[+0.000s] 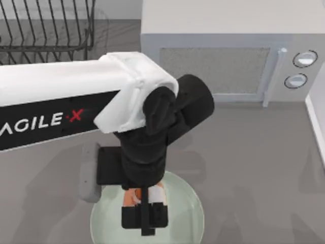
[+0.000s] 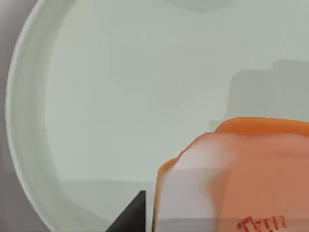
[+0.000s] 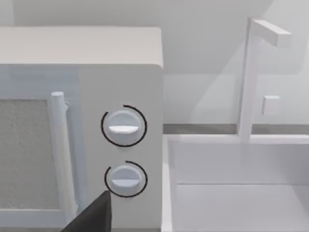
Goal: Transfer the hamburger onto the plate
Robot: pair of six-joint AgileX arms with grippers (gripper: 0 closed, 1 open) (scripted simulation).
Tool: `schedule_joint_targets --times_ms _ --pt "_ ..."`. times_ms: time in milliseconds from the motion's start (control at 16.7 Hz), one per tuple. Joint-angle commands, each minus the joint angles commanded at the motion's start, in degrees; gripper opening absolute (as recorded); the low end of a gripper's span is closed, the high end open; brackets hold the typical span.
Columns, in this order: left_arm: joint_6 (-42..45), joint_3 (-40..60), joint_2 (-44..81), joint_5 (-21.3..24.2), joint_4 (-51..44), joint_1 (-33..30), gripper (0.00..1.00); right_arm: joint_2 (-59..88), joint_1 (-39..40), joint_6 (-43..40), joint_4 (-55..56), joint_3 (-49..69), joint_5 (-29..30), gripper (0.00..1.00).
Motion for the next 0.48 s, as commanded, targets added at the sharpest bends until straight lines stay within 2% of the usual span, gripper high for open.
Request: schedule_joint_targets --times_ms 480 --pt "-1.43 -0.38 0.03 0.01 0.27 -0.25 0.00 0.00 0.00 0.00 0.00 0.00 0.00 1.00"
